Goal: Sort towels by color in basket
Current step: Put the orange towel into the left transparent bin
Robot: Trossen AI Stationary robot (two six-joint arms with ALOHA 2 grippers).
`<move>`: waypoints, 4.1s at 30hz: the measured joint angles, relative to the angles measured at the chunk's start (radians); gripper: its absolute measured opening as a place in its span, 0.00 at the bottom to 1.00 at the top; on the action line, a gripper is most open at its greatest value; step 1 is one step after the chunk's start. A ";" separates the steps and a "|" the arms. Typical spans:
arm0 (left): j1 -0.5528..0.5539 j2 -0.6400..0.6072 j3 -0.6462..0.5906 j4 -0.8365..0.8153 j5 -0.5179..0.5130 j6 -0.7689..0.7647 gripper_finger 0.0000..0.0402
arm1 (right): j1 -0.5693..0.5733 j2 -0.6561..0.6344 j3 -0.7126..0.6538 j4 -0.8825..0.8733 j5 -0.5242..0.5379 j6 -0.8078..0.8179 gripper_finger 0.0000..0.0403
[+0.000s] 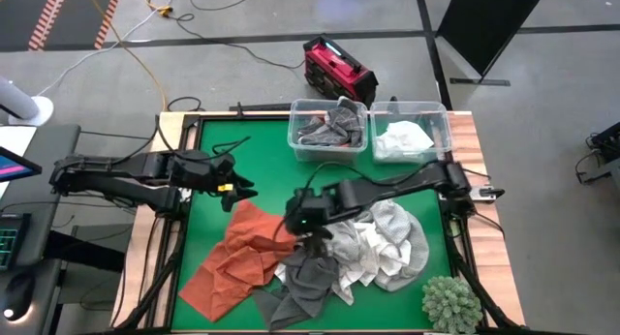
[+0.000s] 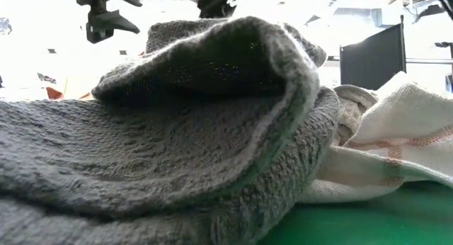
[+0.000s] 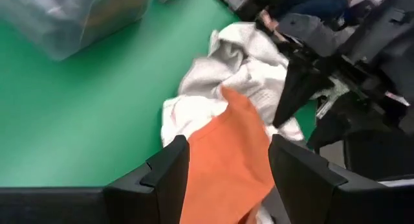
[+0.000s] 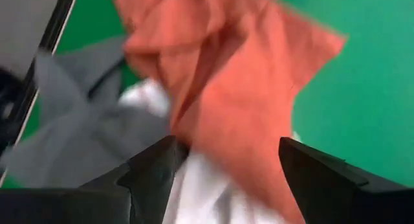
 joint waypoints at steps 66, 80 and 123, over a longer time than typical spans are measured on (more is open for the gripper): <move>0.165 0.159 0.166 0.522 -0.658 0.421 0.50 | -0.599 -0.367 -0.017 0.539 -0.104 -0.194 0.05; 0.443 0.148 0.166 0.575 -0.276 0.523 0.44 | -0.712 -0.294 -0.015 0.386 -0.148 -0.180 0.05; 0.500 0.133 0.166 0.565 -0.096 0.324 0.44 | -0.780 0.158 -0.016 -0.197 -0.150 -0.028 0.47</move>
